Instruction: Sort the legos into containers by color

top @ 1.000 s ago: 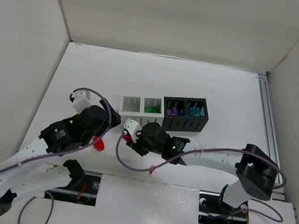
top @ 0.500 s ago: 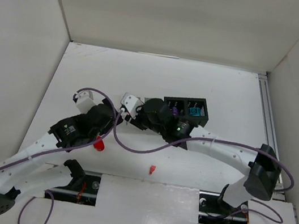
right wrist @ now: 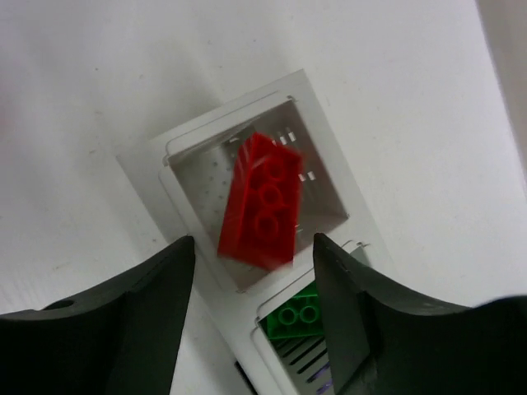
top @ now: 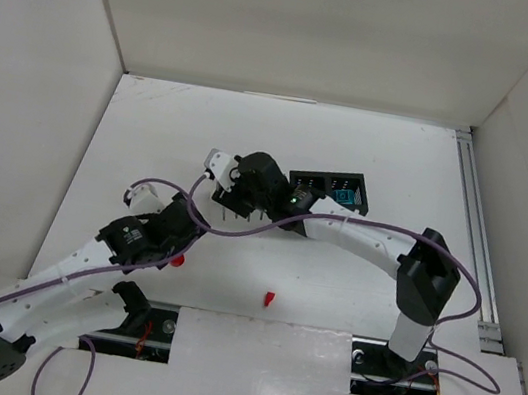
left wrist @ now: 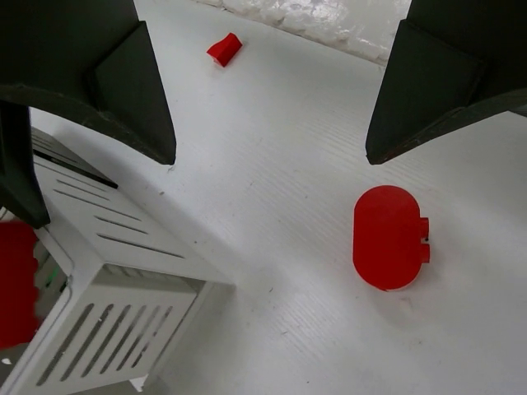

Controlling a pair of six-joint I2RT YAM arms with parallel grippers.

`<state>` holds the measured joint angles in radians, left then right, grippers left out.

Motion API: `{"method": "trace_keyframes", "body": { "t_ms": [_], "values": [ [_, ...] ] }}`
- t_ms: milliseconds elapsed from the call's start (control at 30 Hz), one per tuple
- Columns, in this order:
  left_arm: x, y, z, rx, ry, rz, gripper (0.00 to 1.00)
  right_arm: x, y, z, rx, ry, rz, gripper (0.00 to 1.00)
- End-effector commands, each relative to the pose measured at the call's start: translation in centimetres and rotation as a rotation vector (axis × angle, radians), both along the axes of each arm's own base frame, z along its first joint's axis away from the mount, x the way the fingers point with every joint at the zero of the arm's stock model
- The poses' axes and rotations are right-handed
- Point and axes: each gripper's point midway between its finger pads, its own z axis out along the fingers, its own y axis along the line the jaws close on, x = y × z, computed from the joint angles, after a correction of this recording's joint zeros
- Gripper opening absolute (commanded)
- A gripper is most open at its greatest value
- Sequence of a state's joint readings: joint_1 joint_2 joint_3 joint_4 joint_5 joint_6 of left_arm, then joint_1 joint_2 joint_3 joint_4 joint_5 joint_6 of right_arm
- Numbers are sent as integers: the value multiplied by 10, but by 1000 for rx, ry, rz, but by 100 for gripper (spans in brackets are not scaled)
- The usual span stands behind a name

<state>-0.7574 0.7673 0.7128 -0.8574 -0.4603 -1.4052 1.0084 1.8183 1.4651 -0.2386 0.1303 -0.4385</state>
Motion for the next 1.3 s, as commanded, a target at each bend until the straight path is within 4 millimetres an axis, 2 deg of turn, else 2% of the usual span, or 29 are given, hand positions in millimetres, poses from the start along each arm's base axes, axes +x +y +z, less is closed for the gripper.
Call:
{"method": "trace_keyframes", "body": {
  "t_ms": [0,133,233,300,433,567,600,667,733,767,800,867,900,933,1000,1033,1267],
  "values": [
    [-6,4,-13,-17,38,55,99,1,10,29,45,-34,23,67],
    [-9,6,-28,17,95,91,99,-4,3,45,69,-50,23,84],
    [-10,13,-39,52,140,130,99,-8,-7,54,84,-65,15,89],
    [-9,13,-46,52,158,124,99,-11,-12,59,90,-69,15,91],
    [1,29,-45,61,159,178,99,-17,-25,65,101,-81,7,95],
    [8,45,-50,102,187,200,99,-15,-38,65,110,-79,-16,100],
    [13,47,-47,105,179,200,99,-16,-39,60,107,-68,-20,100],
    [18,60,-51,157,206,208,99,-12,-42,67,123,-79,-31,100],
    [27,51,-54,155,196,123,99,-10,-49,62,114,-74,-43,100],
    [37,33,-58,74,180,65,99,-10,-50,62,114,-74,-43,100],
    [31,31,-76,72,212,8,99,-7,-54,64,121,-79,-56,100],
    [27,24,-92,21,264,2,91,-7,-56,69,131,-86,-56,100],
    [26,25,-94,25,275,2,86,-4,-60,65,122,-81,-66,100],
    [21,26,-98,32,292,3,86,-6,-63,66,124,-83,-66,100],
    [16,30,-100,47,310,8,86,-2,-67,74,140,-100,-85,100],
    [16,32,-97,50,302,21,86,-2,-69,69,131,-94,-85,100],
    [17,26,-79,-17,212,12,80,4,-75,75,147,-106,-105,100]
  ]
}}
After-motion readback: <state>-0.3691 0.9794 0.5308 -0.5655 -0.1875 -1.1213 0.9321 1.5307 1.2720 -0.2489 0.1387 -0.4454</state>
